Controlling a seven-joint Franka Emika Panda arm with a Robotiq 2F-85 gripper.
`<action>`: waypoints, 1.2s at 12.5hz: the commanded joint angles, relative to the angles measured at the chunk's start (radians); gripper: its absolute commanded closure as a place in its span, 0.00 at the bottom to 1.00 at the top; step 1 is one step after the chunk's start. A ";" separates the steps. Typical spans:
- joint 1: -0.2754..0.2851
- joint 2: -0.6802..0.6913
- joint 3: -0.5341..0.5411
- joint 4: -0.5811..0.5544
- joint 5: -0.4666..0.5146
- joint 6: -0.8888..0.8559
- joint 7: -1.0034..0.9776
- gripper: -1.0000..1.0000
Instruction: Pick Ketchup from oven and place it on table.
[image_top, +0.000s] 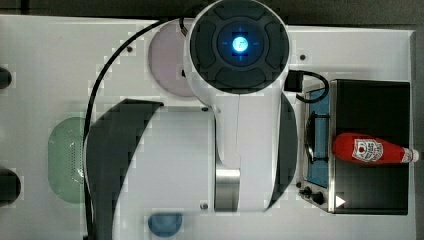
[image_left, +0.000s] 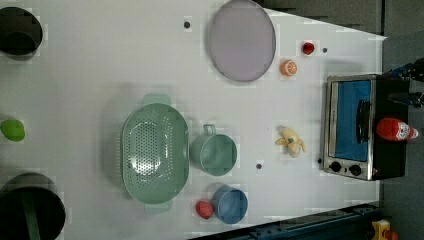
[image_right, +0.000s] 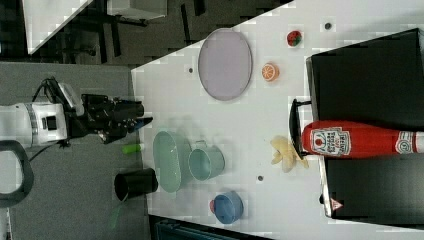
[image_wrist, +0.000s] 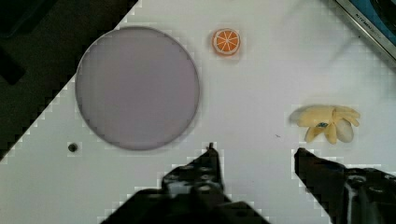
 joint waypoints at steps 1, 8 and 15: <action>-0.028 -0.310 -0.054 -0.199 -0.042 -0.147 -0.126 0.08; -0.069 -0.220 -0.240 -0.196 -0.044 0.011 -0.131 0.00; -0.090 -0.006 -0.530 -0.177 -0.044 0.285 -0.131 0.00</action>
